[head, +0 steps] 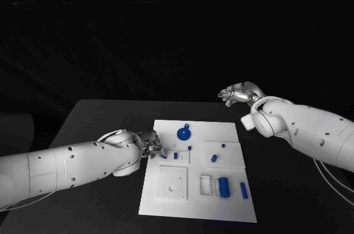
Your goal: Assemble the parts on the task board
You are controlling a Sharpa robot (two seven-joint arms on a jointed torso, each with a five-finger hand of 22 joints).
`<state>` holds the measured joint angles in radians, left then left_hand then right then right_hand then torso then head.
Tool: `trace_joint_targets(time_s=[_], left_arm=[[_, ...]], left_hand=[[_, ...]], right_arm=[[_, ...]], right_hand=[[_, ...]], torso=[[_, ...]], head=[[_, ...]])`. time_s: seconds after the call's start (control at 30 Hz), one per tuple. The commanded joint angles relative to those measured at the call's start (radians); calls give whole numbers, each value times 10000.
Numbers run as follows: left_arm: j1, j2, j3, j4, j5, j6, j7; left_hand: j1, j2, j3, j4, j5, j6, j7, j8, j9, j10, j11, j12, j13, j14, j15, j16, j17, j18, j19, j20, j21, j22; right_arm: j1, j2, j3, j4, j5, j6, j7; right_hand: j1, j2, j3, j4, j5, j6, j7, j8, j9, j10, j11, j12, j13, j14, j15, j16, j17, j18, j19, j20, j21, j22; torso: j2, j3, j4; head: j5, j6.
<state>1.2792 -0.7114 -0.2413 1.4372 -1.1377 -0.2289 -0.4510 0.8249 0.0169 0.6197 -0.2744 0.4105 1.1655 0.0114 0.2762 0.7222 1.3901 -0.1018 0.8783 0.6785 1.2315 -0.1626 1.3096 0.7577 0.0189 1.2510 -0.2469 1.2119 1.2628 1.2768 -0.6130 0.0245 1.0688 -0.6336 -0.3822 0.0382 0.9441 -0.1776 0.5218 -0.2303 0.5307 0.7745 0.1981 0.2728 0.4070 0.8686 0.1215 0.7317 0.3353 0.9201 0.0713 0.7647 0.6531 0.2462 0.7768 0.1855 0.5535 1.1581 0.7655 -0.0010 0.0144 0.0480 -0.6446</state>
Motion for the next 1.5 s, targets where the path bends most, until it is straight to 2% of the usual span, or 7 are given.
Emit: trace_joint_targets(time_s=[0.03, 0.2, 0.27, 0.4, 0.73, 1.3, 1.5], left_arm=[[-42, -79, 2, 148, 0, -1093, 300], [-205, -184, 2, 313, 49, -1556, 405], [-301, -182, 1, 309, 49, -1744, 474], [-381, -164, 1, 307, 48, -1830, 524], [-400, -13, 1, 45, 169, -1648, 502], [-447, 50, 1, -68, 220, -1131, 443], [-455, 46, 1, -73, 219, -1081, 426]], left_hand=[[162, 249, 171, -94, 32, 513, -226, 386, 2451, 194, -187, 59, 15, 535, -603, 46, 17, 1829, 159, -324, 61, 19], [162, 233, 177, -93, 30, 523, -229, 386, 2452, 191, -191, 68, 25, 535, -606, 51, 30, 1835, 153, -326, 73, 27], [163, 222, 180, -92, 29, 530, -232, 386, 2453, 191, -194, 74, 32, 535, -609, 56, 39, 1839, 151, -327, 82, 32], [168, 207, 188, -90, 27, 541, -236, 385, 2453, 190, -198, 84, 43, 537, -613, 62, 53, 1846, 148, -329, 97, 40], [174, 197, 199, -85, 29, 548, -240, 381, 2452, 185, -203, 96, 57, 537, -619, 70, 72, 1854, 143, -331, 116, 51], [178, 179, 210, -87, 32, 559, -243, 374, 2451, 183, -205, 117, 79, 540, -620, 82, 101, 1857, 119, -324, 140, 67], [193, 166, 225, -99, 86, 580, -248, 374, 2454, 184, -210, 142, 104, 545, -622, 98, 132, 1859, 98, -317, 167, 84]], right_arm=[[-4, -17, 3, 17, -10, 116, 53], [-5, -27, 3, 13, -10, 116, 51], [-6, -31, 3, 8, -10, 113, 51], [-8, -34, 3, 11, -10, 118, 47], [-11, -20, 3, 8, -10, 127, 49], [-12, -31, 3, 20, -9, 162, 42], [-12, -33, 3, 19, -9, 183, 38]], right_hand=[[-26, 69, 64, 14, 67, -71, 219, 64, -9, -62, -14, 47, -14, -77, -2, 35, -17, 155, -51, -7, -53, 14], [-26, 69, 64, 14, 72, -71, 219, 65, -10, -63, -15, 50, -18, -77, -2, 36, -18, 155, -51, -7, -53, 15], [-27, 68, 63, 15, 73, -71, 219, 66, -11, -63, -15, 52, -20, -78, -2, 37, -18, 155, -50, -7, -53, 16], [-28, 69, 62, 16, 76, -70, 218, 68, -12, -63, -15, 55, -23, -77, -2, 38, -19, 155, -50, -7, -54, 17], [-32, 71, 61, 20, 79, -70, 218, 71, -14, -64, -15, 61, -31, -78, -1, 40, -20, 155, -48, -7, -54, 19], [-36, 79, 60, 28, 88, -70, 218, 75, -18, -65, -16, 72, -45, -78, -2, 43, -23, 155, -46, -7, -56, 23], [-38, 81, 59, 30, 89, -72, 218, 75, -20, -66, -15, 75, -50, -79, -2, 43, -24, 155, -47, -7, -58, 24]], torso=[[-4, -3, 12], [-9, 8, 4], [-8, 6, -2], [5, -1, -16], [13, 15, -33], [6, -2, -13], [5, -7, -13]], head=[[0, -27], [92, -27], [98, -33], [85, -31], [101, -42], [72, -66], [106, -97]])
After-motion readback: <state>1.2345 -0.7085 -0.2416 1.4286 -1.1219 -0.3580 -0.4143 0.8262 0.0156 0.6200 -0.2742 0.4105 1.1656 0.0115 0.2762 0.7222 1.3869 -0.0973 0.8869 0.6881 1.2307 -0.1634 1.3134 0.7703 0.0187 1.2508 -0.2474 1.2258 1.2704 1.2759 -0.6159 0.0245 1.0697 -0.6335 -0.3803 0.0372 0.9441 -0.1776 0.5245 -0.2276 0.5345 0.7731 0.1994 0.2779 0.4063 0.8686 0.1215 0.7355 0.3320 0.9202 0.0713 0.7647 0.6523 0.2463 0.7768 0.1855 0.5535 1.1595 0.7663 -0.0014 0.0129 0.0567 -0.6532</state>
